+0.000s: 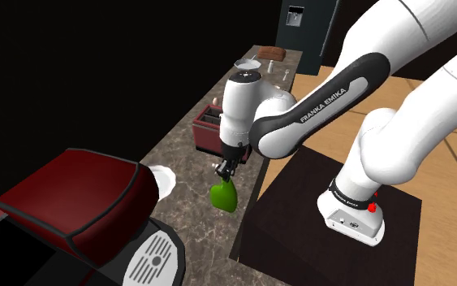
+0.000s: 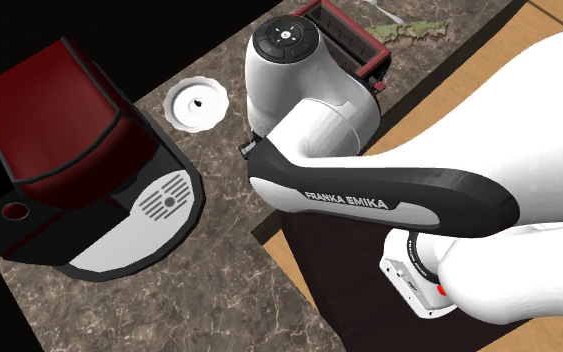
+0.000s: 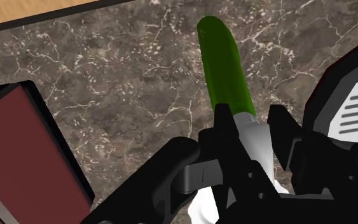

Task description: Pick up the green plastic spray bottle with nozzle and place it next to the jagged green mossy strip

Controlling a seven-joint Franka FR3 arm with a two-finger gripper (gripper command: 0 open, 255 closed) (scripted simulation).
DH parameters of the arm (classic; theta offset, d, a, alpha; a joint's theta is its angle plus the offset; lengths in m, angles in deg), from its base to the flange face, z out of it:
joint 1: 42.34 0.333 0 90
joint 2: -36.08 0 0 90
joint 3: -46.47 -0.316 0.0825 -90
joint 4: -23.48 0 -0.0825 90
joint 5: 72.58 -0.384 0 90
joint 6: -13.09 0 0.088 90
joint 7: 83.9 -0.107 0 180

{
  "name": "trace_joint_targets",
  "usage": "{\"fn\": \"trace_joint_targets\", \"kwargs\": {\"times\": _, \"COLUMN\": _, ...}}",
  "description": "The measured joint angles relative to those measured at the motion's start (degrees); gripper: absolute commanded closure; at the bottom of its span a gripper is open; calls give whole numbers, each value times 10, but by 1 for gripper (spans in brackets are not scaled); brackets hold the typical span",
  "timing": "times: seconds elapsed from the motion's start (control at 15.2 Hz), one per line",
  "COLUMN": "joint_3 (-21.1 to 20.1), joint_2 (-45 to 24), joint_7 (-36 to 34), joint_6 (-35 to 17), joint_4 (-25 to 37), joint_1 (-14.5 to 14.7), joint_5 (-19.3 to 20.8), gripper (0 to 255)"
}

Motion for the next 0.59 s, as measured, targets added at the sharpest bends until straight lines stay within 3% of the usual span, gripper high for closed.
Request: {"fn": "trace_joint_targets", "kwargs": {"times": 0.59, "joint_3": 18, "joint_2": 63, "joint_7": 8, "joint_6": 89, "joint_4": 27, "joint_1": 6, "joint_5": -5, "gripper": 255}}
